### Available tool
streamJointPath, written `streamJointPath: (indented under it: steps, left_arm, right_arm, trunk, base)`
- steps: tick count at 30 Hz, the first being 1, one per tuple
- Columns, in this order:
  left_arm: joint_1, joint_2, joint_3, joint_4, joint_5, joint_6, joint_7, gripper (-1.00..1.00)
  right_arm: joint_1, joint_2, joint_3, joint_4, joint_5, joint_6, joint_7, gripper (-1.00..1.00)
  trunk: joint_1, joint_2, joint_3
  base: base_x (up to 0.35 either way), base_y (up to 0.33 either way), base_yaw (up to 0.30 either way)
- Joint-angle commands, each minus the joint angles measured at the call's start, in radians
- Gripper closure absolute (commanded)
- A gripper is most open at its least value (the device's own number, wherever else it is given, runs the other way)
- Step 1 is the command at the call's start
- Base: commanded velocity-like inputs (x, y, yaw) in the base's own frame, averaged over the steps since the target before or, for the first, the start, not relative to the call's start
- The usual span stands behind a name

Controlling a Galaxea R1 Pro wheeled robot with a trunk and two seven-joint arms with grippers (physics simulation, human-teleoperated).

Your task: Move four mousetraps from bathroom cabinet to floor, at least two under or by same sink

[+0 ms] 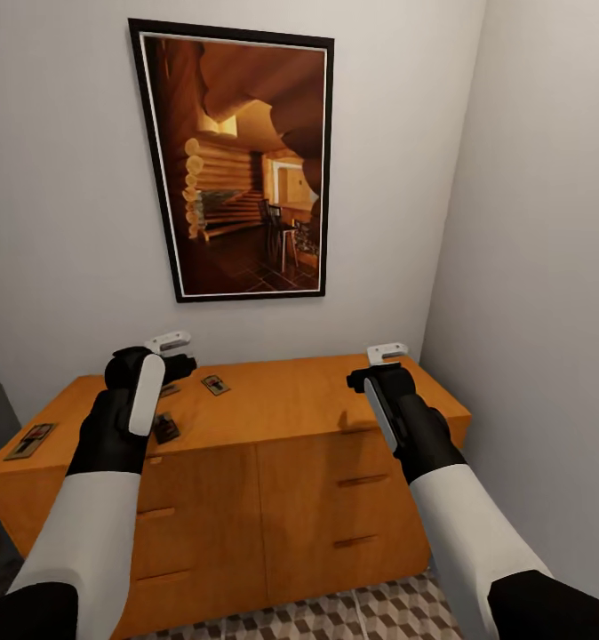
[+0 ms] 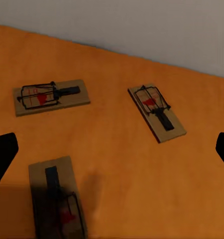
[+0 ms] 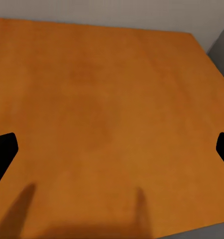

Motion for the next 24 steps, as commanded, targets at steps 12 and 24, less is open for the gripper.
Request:
streamJointPath:
  steps: [12, 24]
  left_arm:
    - [0.02, -0.03, 0.116, -0.001, 0.013, 0.002, 0.127, -1.0]
    - [0.038, -0.035, 0.175, 0.066, 0.013, -0.001, 0.134, -1.0]
  right_arm:
    - [-0.001, 0.006, 0.002, -0.001, 0.006, 0.006, 0.0, -1.0]
    - [-0.001, 0.006, 0.001, -0.001, 0.006, 0.006, 0.0, -1.0]
  trunk:
    - [0.0, -0.001, -0.001]
    - [0.0, -0.001, -0.001]
  base:
    - [0.0, 0.0, 0.0]
    - [0.0, 0.0, 0.0]
